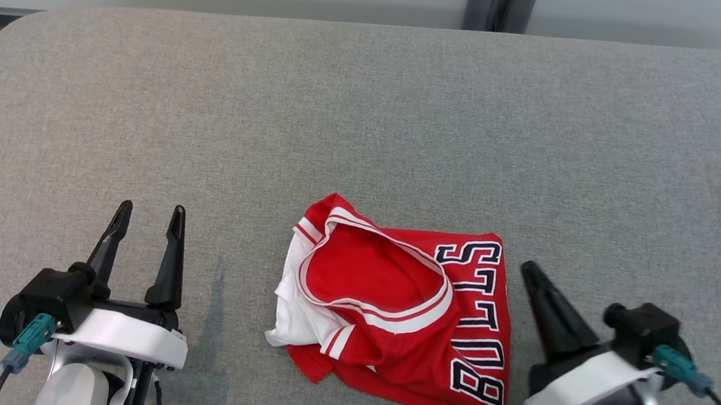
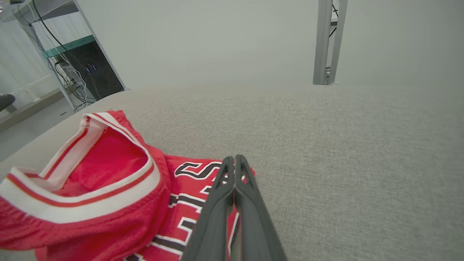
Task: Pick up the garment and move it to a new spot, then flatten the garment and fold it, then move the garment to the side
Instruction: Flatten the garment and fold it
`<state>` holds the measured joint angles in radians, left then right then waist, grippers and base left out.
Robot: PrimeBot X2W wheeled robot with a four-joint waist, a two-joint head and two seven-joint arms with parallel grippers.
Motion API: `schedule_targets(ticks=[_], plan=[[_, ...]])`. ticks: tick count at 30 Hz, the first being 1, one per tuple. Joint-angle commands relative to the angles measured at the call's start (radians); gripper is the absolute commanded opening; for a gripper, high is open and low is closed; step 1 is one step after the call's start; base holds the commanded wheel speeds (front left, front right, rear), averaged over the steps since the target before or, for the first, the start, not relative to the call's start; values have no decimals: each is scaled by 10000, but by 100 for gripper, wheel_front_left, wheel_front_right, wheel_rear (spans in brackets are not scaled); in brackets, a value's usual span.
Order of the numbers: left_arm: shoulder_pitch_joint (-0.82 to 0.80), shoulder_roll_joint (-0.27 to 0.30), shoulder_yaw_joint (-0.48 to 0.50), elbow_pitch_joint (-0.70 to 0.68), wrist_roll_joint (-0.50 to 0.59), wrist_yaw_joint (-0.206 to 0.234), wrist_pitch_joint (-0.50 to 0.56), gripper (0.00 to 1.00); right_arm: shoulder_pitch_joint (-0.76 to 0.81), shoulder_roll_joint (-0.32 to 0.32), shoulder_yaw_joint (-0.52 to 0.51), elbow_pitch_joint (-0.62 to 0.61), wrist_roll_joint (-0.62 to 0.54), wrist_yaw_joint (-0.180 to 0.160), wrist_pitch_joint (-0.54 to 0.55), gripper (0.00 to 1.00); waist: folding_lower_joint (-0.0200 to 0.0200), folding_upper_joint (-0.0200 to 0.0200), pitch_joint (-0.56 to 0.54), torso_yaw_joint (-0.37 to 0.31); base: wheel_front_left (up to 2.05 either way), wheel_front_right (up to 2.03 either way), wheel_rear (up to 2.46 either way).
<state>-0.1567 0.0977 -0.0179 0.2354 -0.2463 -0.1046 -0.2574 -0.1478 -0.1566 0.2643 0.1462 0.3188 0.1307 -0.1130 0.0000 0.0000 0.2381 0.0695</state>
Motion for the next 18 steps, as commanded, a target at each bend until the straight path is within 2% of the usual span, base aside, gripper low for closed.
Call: schedule_targets(ticks=[1,8,18], plan=[[-189,27,-7,6,-10,-2,-62,100,-174,-47,249,155,132,2,8,0,0,0,28,34,0,0,0],[-305,-17,-82,48,-45,-12,-69,100,-724,-186,1774,1081,582,2,100,0,0,0,122,131,0,0,0],[-382,-74,-132,75,-74,-16,-76,100,-1480,-220,3332,1758,1067,2,246,0,0,0,157,191,0,0,0]])
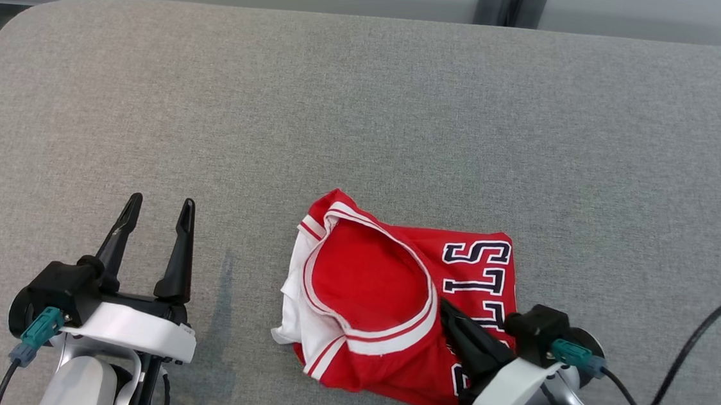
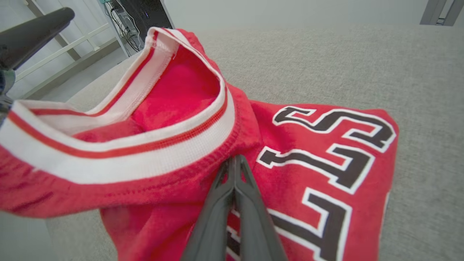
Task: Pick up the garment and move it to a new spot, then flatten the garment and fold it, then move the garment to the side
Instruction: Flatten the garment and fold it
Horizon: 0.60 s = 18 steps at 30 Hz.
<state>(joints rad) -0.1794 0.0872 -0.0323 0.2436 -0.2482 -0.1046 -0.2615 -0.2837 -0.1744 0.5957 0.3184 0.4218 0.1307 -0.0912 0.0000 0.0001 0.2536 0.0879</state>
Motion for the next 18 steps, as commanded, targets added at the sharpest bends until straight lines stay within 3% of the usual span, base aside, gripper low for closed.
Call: schedule_targets(ticks=[1,18], plan=[[-168,23,6,-20,-54,-17,-37,100,-183,-43,164,81,76,2,49,0,0,-1,11,20,0,0,0],[-306,-121,-29,-72,-39,-24,-39,100,-1247,357,2389,704,879,2,-99,0,0,-1,213,214,0,0,0]])
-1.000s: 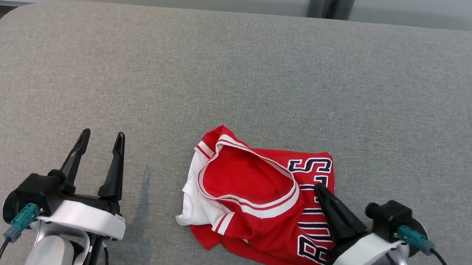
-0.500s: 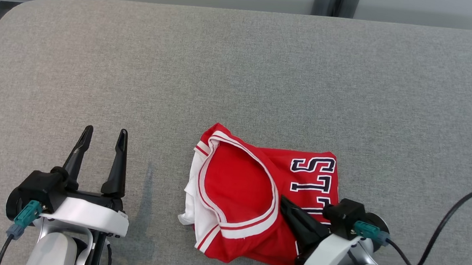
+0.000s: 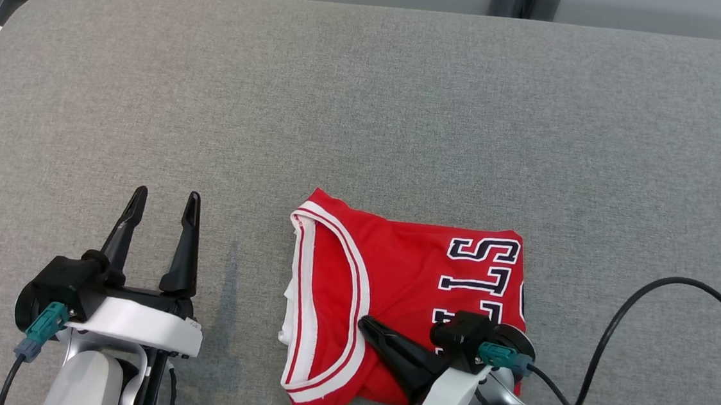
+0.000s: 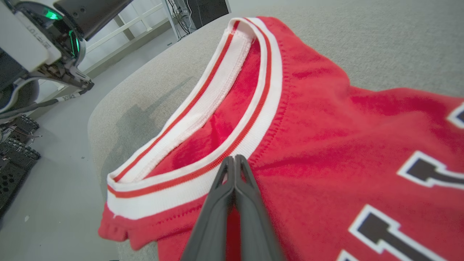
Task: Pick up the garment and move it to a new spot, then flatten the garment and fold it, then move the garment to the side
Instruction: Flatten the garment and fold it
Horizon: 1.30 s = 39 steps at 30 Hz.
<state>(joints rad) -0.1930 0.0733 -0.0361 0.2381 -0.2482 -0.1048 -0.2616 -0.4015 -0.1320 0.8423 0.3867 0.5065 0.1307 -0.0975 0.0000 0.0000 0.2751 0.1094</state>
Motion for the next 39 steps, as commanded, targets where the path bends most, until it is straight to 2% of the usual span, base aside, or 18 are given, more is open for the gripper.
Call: schedule_targets(ticks=[1,4,8,12,14,15,16,17,18,23,27,32,39], plan=[[-171,8,14,-14,-39,-24,-37,100,-107,-46,27,42,92,2,-93,0,0,0,4,5,0,0,0],[-165,-13,42,-18,-22,-21,-37,100,-241,-32,112,121,162,2,-265,0,0,0,3,-5,0,0,0],[-79,-29,84,-36,48,-8,-37,100,-249,-125,-537,75,102,2,-788,0,0,0,-42,-70,0,0,0],[13,-24,129,-47,119,24,-38,100,-5,-216,-1876,-181,-138,2,-1177,0,0,0,-121,-196,0,0,0],[86,9,175,-46,172,49,-38,100,278,-291,-3084,-490,-431,2,-1328,0,0,0,-205,-305,0,0,0],[118,18,181,-46,187,57,-38,100,386,-308,-3487,-604,-531,2,-1352,5,0,0,-236,-340,0,0,0],[144,33,201,-50,199,63,-38,100,509,-322,-3928,-743,-636,2,-1381,29,0,0,-263,-372,0,0,0],[161,49,205,-53,206,67,-38,100,619,-335,-4307,-857,-753,2,-1407,49,0,0,-287,-407,0,0,0],[175,62,220,-61,206,69,-38,100,745,-331,-4747,-997,-869,2,-1427,100,0,0,-312,-438,0,0,0],[326,132,233,-86,222,81,-38,100,1341,-252,-6525,-1588,-1521,2,-1322,100,0,0,-486,-535,0,0,0],[502,215,216,-121,217,81,-38,100,1828,-155,-7512,-2097,-2027,2,-1182,100,0,0,-686,-564,0,0,0],[818,346,252,-238,185,103,9,100,2431,20,-8205,-2764,-2481,2,-806,100,0,0,-950,-646,0,0,0],[1300,488,253,-417,100,134,160,100,3342,199,-8455,-3446,-2795,2,-343,100,0,0,-1416,-766,0,0,0]])
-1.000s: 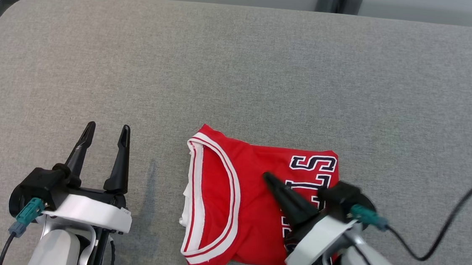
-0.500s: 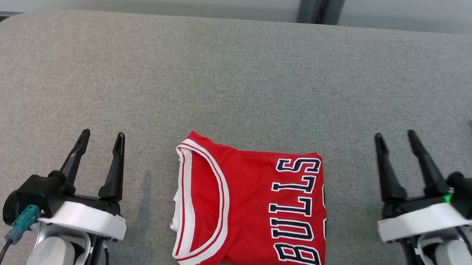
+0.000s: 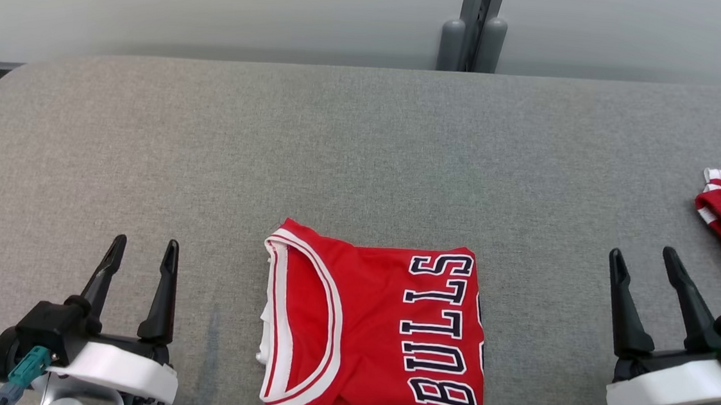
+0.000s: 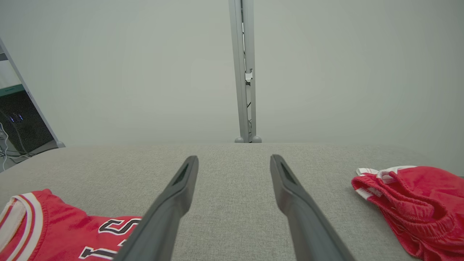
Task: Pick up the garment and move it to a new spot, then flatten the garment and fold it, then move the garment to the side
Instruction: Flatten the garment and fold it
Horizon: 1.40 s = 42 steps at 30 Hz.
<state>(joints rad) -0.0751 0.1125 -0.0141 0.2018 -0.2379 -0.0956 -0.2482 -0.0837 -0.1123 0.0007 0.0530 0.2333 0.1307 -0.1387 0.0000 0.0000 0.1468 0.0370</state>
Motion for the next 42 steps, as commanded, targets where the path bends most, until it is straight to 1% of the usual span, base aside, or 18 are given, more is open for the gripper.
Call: schedule_targets(ticks=[1,14,25,42], plan=[[193,117,35,-92,-17,52,60,100,291,14,-59,-189,-97,2,139,100,0,0,-197,-64,0,0,0],[968,321,-89,-446,-45,134,443,100,1522,264,-348,-886,-225,2,689,100,0,0,-932,-80,0,0,0],[1525,365,-135,-703,-198,256,673,100,2141,374,-411,-1206,-272,2,1055,100,0,0,-1472,-61,0,0,0],[1695,481,-216,-986,-296,440,799,100,2333,454,-506,-1558,-404,2,1272,100,0,0,-1550,-99,0,0,0]])
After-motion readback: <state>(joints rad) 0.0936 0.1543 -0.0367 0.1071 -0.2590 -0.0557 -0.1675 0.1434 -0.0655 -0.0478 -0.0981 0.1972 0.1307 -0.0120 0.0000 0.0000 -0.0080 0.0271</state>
